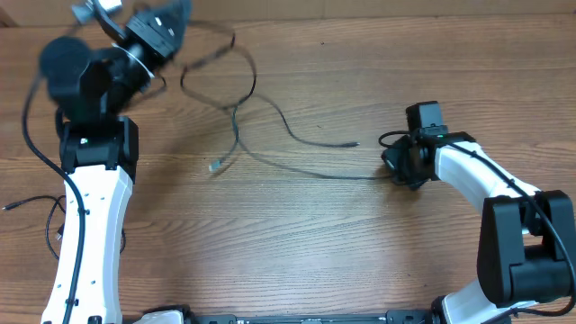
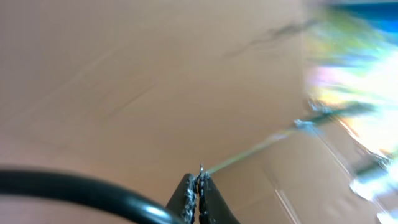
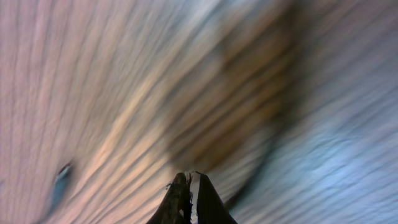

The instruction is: Untangle cables

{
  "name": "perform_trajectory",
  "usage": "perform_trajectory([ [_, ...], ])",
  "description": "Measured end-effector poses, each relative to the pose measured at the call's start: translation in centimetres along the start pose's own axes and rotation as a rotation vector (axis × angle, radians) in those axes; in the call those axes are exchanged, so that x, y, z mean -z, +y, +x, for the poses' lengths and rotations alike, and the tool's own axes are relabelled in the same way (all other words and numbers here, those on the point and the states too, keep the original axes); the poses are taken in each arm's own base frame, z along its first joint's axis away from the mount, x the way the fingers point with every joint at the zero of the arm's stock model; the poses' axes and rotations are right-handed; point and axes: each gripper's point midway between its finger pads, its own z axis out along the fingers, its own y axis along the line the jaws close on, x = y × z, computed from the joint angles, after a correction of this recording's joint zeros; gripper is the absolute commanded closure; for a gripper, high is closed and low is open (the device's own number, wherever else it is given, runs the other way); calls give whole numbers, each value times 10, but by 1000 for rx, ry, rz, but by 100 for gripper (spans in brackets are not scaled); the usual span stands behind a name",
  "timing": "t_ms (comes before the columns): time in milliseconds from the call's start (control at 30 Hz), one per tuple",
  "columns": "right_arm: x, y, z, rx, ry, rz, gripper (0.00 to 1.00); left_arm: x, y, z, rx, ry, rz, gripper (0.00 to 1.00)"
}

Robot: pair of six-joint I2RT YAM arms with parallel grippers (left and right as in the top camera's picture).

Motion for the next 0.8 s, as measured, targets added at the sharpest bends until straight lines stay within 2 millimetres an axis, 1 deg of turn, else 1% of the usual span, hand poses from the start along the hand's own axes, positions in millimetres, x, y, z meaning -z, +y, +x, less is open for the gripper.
perform_trajectory([
  [67, 0, -6, -6, 6, -23, 21, 96, 3, -43, -13, -85, -42, 156, 96],
  [100, 0, -6, -7, 9, -27, 22, 96, 7, -58, -16, -106, -52, 212, 96],
  [133, 0, -6, -8, 11, -31, 23, 96, 10, -72, -18, -121, -59, 264, 96],
  [167, 0, -5, -7, 15, -30, 21, 94, 14, -84, -18, -132, -60, 306, 96],
  [200, 0, -4, -7, 21, -31, 18, 89, 16, -91, -17, -136, -55, 336, 96],
  [267, 0, 1, -3, 43, -12, -4, 74, 19, -97, -13, -117, -25, 357, 96],
  [333, 0, 14, 4, 99, 21, -65, 64, 18, -97, -8, -100, 5, 361, 96],
  [400, 3, 37, 16, 188, 79, -175, 50, 18, -100, 0, -94, 40, 375, 96],
  [467, 11, 66, 34, 315, 148, -328, 40, 19, -108, 6, -111, 62, 406, 96],
  [567, 28, 96, 63, 512, 235, -525, 23, 17, -117, 17, -75, 103, 437, 96],
  [600, 30, 99, 66, 545, 241, -551, 17, 16, -119, 20, -50, 114, 442, 95],
  [633, 39, 109, 79, 638, 269, -632, 14, 14, -122, 24, -18, 127, 448, 95],
  [700, 48, 121, 95, 761, 278, -727, 10, 11, -128, 30, 47, 142, 458, 95],
  [800, 59, 135, 122, 923, 279, -828, 5, 6, -135, 37, 122, 151, 471, 95],
])
